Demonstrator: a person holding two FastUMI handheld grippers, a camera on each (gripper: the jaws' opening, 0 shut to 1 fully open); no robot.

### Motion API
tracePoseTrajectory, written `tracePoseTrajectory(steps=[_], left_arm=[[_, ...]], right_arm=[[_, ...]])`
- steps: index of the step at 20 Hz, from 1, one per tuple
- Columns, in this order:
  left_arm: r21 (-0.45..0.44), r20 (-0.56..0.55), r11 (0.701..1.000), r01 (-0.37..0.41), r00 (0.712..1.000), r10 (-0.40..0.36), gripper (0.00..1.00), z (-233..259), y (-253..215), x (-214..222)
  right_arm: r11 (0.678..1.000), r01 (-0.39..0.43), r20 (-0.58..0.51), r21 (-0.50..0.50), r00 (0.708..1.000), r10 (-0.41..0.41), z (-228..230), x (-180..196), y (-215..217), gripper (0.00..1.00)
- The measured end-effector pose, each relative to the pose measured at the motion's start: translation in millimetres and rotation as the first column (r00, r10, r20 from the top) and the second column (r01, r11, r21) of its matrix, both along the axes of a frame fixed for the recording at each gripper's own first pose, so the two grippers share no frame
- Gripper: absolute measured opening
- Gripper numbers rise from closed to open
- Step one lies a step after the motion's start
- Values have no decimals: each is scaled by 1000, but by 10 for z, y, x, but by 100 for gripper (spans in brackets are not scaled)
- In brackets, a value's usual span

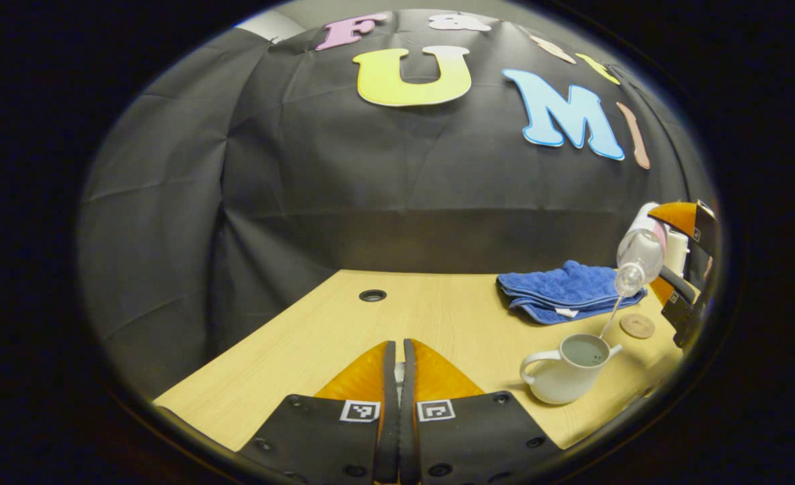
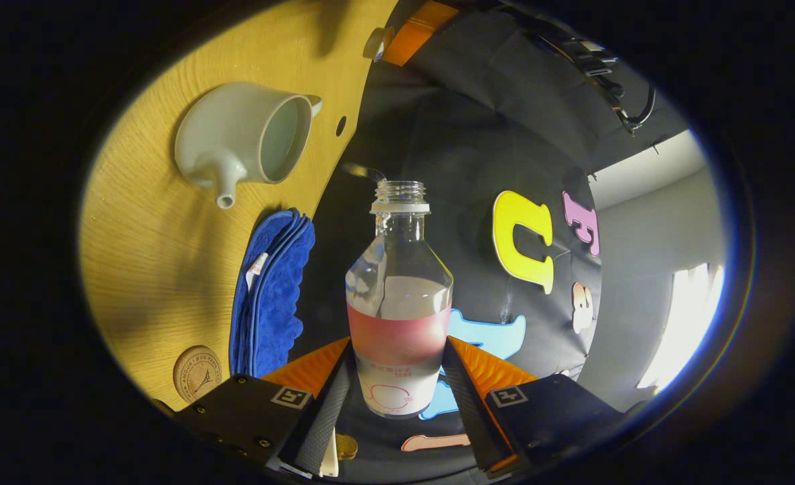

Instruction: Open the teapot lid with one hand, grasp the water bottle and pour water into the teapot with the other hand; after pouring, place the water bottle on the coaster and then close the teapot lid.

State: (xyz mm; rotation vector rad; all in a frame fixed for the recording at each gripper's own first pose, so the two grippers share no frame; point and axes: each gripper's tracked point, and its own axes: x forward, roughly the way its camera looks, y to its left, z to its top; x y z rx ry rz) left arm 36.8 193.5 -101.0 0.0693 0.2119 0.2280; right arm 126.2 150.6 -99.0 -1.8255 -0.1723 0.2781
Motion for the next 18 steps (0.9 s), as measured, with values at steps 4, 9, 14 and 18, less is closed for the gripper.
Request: tracePoseTrajectory(steps=[4, 9, 14, 18], left_arm=[[1, -4, 1000, 2, 1000, -2, 7, -1, -2, -3], [7, -9, 1000, 7, 1000, -7, 7, -9, -15, 12], [8, -14, 1000, 9, 1000, -9, 7, -20, -25, 0], [8, -16, 1000, 10, 1000, -10, 7, -31, -25, 6]], right_arm=[[1000, -11, 12, -12, 1000, 11, 27, 20, 5, 80], [1000, -23, 43, -20, 999, 24, 145, 53, 14, 80], [999, -39, 79, -37, 996, 42, 278, 76, 31, 80], [997, -48, 96, -54, 994, 53, 340, 108, 33, 80]])
